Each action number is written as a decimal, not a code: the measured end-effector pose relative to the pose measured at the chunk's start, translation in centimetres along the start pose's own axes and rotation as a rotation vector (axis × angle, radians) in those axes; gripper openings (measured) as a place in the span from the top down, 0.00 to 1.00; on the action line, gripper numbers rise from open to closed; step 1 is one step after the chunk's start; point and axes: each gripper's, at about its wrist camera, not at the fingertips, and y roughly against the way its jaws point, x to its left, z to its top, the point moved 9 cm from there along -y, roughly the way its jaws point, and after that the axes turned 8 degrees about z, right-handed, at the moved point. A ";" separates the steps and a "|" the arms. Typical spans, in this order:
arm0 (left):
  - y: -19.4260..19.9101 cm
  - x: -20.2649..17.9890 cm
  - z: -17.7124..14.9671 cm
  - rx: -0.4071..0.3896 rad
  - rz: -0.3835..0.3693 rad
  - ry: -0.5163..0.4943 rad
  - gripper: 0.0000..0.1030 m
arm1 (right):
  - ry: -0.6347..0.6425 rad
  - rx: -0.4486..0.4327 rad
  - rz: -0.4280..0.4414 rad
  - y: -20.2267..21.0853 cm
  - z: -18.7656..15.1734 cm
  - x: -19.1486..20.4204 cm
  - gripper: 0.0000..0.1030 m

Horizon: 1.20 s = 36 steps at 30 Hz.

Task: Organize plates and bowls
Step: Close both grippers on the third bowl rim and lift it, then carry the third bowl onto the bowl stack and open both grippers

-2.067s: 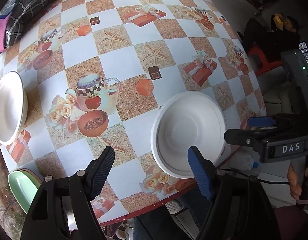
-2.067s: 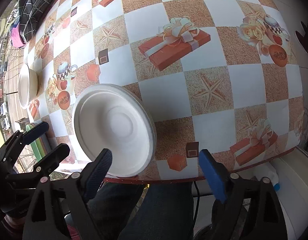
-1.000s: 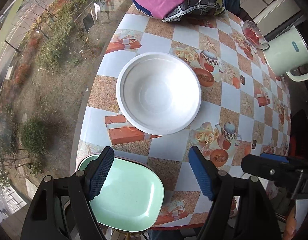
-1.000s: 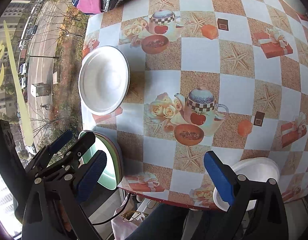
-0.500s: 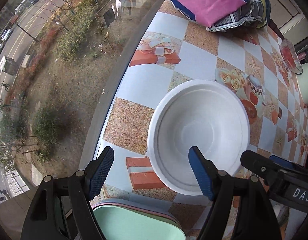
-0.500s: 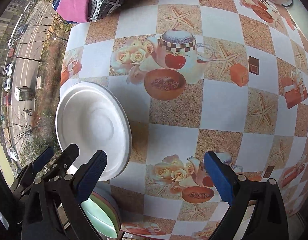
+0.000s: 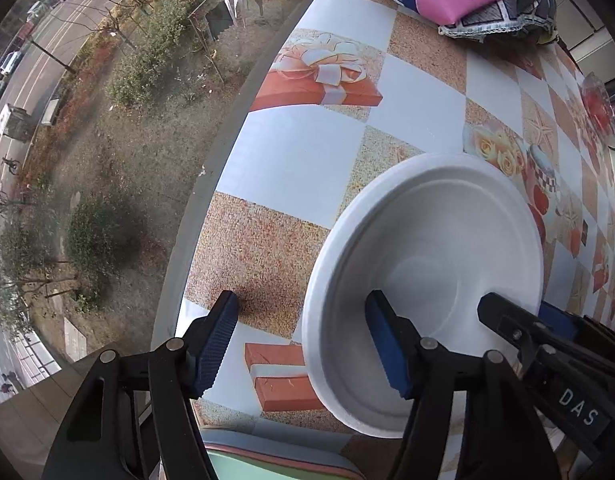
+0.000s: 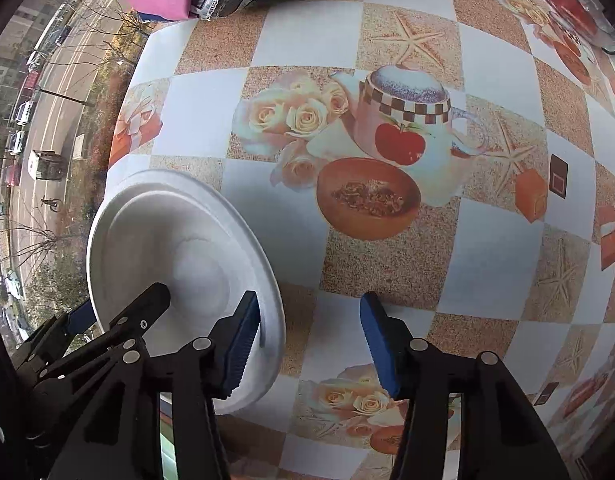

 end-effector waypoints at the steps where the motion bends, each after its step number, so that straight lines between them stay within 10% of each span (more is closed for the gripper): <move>1: 0.2 -0.2 0.0 -0.009 -0.011 -0.010 0.40 | 0.009 0.004 0.022 -0.1 0.0 0.2 0.62; 5: 0.7 -1.9 0.0 -0.005 -0.059 -0.043 0.69 | 0.025 0.026 0.071 -0.6 -0.6 1.3 0.81; 36: 3.0 -15.6 -13.3 0.025 -0.036 -0.370 0.63 | -0.205 0.131 0.023 0.0 -15.8 -10.9 0.82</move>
